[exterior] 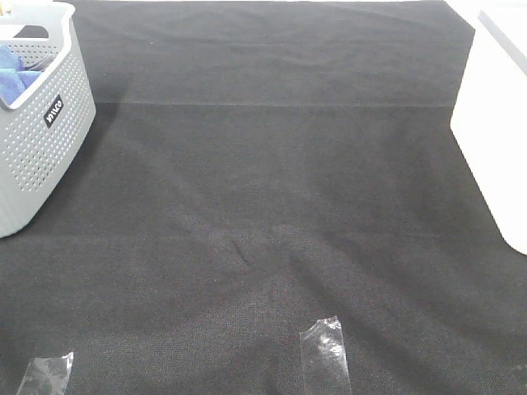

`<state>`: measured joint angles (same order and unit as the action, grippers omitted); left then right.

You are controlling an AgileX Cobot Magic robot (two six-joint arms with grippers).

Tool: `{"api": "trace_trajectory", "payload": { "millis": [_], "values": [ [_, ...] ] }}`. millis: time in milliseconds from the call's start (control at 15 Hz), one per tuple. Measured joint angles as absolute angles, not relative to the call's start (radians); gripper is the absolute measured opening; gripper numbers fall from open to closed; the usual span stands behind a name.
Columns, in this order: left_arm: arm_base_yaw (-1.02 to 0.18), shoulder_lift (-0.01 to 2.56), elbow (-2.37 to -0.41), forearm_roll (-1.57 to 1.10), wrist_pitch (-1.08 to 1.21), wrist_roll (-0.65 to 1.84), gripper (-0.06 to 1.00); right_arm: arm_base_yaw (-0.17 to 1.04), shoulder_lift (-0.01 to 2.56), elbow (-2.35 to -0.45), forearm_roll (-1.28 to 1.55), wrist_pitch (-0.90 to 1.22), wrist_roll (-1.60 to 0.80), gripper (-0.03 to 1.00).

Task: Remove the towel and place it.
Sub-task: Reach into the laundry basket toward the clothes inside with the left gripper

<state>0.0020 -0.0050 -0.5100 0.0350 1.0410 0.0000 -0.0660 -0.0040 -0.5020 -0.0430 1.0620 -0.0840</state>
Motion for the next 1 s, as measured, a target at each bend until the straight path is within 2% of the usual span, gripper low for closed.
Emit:
{"api": "trace_trajectory", "payload": {
  "millis": [1000],
  "values": [
    [0.002,-0.005,-0.51,0.012,1.041,-0.013,0.99,-0.066,-0.004,-0.502,-0.043,1.062,-0.084,0.75]
  ]
}}
